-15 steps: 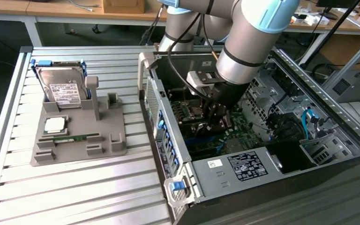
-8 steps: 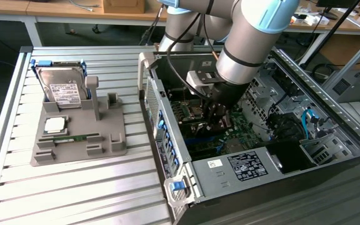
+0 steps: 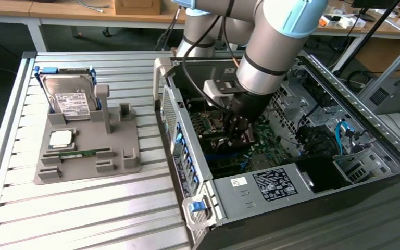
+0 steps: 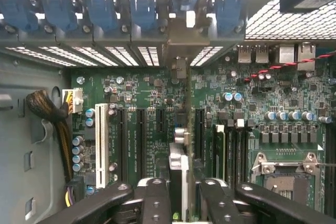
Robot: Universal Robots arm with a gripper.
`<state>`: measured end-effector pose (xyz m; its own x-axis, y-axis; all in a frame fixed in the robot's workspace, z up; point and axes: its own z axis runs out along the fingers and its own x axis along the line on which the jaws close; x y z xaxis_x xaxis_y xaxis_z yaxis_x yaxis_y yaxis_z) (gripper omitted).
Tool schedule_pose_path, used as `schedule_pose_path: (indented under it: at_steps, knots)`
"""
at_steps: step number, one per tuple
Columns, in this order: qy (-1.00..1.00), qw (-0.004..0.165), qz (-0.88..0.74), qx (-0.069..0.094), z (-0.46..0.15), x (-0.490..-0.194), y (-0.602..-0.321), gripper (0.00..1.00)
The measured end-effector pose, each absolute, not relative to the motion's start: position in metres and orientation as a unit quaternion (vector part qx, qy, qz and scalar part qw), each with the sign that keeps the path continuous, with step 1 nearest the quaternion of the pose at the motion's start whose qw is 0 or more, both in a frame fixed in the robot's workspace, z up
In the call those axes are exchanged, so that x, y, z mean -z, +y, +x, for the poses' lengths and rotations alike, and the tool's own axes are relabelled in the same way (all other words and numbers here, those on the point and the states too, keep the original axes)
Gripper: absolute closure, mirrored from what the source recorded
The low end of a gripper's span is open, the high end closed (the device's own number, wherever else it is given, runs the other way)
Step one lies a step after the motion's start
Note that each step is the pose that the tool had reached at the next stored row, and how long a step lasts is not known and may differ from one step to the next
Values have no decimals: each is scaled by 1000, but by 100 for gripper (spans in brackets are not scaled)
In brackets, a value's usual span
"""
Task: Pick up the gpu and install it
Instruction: 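Insert the gpu into the slot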
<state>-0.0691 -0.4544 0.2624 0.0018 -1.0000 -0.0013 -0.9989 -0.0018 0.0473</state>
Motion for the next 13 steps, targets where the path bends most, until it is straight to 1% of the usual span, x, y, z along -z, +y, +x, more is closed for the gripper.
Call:
schedule_pose_path:
  at_steps: [13]
  knots:
    - [-707,17,707,16,-69,-260,-454,73]
